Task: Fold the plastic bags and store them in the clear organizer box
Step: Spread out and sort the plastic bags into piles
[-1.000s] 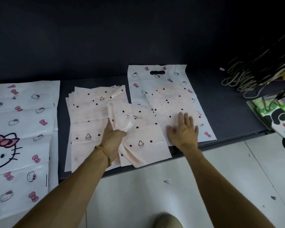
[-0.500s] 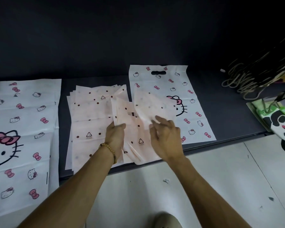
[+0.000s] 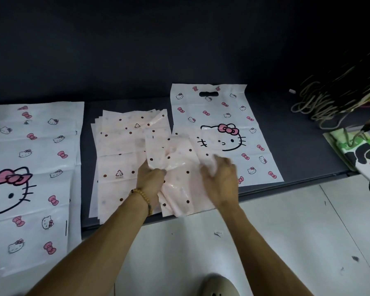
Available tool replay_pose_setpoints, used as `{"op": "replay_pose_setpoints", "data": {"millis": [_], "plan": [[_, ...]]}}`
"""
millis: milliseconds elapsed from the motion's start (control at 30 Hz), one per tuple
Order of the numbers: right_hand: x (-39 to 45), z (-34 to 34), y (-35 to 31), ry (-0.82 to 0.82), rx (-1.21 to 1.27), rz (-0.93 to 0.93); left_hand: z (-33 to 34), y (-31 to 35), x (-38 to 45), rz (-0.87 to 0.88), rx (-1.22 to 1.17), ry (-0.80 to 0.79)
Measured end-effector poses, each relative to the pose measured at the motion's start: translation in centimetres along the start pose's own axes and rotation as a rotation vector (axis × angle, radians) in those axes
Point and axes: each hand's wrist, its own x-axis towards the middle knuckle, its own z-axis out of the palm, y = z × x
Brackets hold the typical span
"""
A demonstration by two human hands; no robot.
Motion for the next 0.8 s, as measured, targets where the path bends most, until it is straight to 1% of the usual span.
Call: {"op": "replay_pose_setpoints", "data": {"millis": [33, 67, 100, 167, 200, 333, 367, 433, 500, 600, 667, 700, 733, 767, 800], "plan": [[1.1, -0.3, 0.8, 0.041, -0.035, 0.145, -0.3, -0.1, 0.0, -0.005, -0.014, -0.015], [2.1, -0.6, 1.3, 0.036, -0.081, 0.253, -0.7, -0.1, 0.1, -0.016, -0.028, -0.037], [2.9, -0.6, 1.6, 0.004, -0.140, 0.313, -1.1, -0.2, 0.1, -0.025, -0.028, -0.057], [3.7, 0.1, 1.8, -0.070, -0.250, 0.332, -1.9, -0.3, 0.2, -0.026, -0.015, -0.110], [4.0, 0.4, 1.8, -0.091, -0.264, 0.327, -2.2, -0.3, 0.3, -0.027, -0.010, -0.138], [5.3, 0.6, 2.1, -0.149, -0.167, 0.393, -3.1, -0.1, 0.5, -0.005, 0.002, -0.170], [5.4, 0.6, 2.2, -0.132, -0.170, 0.387, -3.2, 0.0, 0.5, -0.003, -0.003, -0.161], [5.3, 0.5, 2.6, -0.049, -0.171, 0.332, -3.3, 0.0, 0.6, 0.001, -0.010, -0.142], [4.7, 0.0, 2.7, 0.035, -0.052, 0.269, -3.4, 0.1, 0.6, 0.010, -0.001, -0.142], [4.1, -1.9, 2.4, 0.180, 0.250, 0.197, -3.3, 0.2, 0.5, 0.017, -0.020, -0.137], [3.9, -3.9, 1.9, 0.231, 0.467, 0.202, -3.1, 0.3, 0.3, 0.017, -0.036, -0.126], [3.8, -5.0, 1.8, 0.235, 0.600, 0.236, -3.1, 0.4, 0.2, 0.019, -0.038, -0.128], [3.5, -6.0, 1.9, 0.194, 0.753, 0.292, -3.0, 0.5, 0.0, 0.022, -0.038, -0.131], [3.3, -6.9, 2.1, 0.112, 0.909, 0.342, -2.9, 0.6, -0.2, 0.022, -0.043, -0.136], [3.0, -7.5, 2.1, -0.004, 1.025, 0.372, -2.9, 0.7, -0.3, 0.016, -0.054, -0.142]]}}
